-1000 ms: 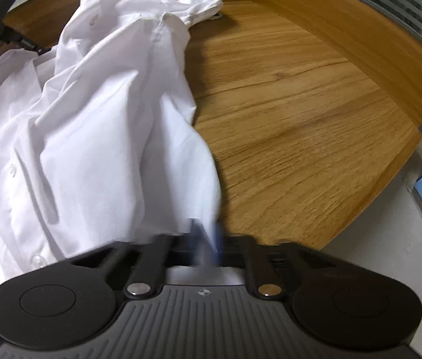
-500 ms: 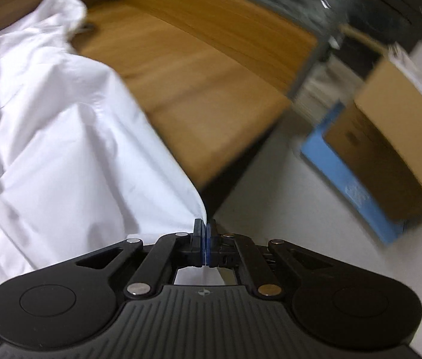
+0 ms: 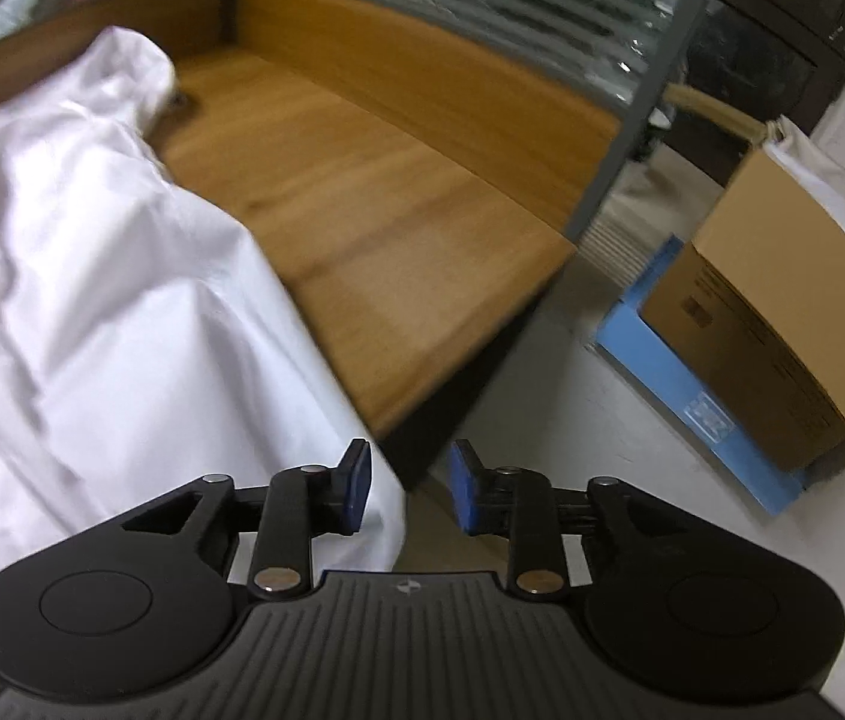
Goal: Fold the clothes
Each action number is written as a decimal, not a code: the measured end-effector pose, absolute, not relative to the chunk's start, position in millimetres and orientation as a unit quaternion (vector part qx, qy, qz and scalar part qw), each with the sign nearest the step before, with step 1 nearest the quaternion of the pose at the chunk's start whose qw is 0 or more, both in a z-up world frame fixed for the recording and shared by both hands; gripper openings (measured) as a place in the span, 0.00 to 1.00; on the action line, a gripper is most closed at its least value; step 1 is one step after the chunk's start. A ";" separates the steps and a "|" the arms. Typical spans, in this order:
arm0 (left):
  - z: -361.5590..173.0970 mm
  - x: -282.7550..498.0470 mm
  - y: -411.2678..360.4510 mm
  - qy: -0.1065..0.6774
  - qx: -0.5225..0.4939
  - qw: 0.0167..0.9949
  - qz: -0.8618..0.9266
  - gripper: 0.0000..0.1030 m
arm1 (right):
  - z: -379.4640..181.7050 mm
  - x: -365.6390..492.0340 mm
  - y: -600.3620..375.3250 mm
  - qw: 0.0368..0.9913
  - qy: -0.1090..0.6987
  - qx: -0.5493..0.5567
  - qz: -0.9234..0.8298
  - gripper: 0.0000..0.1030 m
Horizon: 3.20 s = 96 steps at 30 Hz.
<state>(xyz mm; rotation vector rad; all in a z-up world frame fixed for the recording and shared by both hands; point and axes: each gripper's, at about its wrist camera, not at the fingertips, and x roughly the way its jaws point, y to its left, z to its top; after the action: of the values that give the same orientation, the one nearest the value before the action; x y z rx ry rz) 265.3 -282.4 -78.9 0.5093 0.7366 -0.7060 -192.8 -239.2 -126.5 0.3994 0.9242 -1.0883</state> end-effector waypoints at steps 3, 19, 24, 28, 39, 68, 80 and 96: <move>-62.4 235.9 -261.3 0.350 0.226 0.840 -0.348 0.66 | -119.1 -188.6 -226.4 0.756 0.419 0.178 -0.470 0.42; -127.0 188.5 -152.4 0.453 0.203 0.821 -0.284 0.67 | -116.4 -165.0 -143.0 0.791 0.432 0.188 -0.389 0.64; -145.4 183.7 -140.1 0.476 0.142 0.823 -0.276 0.38 | -120.8 -167.7 -124.3 0.786 0.444 0.189 -0.388 0.66; -145.0 181.7 -148.3 0.470 0.141 0.831 -0.263 0.14 | -122.8 -172.5 -120.3 0.780 0.448 0.194 -0.390 0.67; -130.0 240.2 -159.9 0.421 0.185 0.866 -0.197 0.13 | -129.3 -183.3 -133.0 0.779 0.448 0.225 -0.378 0.67; -136.6 69.0 -162.0 0.473 0.193 0.768 -0.386 0.49 | -91.2 -166.7 -172.5 0.821 0.352 0.245 -0.376 0.05; -124.6 76.1 -151.2 0.488 0.099 0.778 -0.383 0.51 | -7.5 -180.9 -161.1 0.841 0.357 0.218 -0.343 0.05; -107.9 124.7 -248.4 0.460 0.029 0.803 -0.378 0.64 | -106.7 -177.7 -66.1 0.807 0.441 0.297 -0.259 0.24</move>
<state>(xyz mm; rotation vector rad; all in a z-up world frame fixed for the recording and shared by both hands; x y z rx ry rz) 124.7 -248.4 -107.9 0.0630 0.9846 -0.8097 -177.7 -66.1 -106.7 0.6358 0.9427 -0.5546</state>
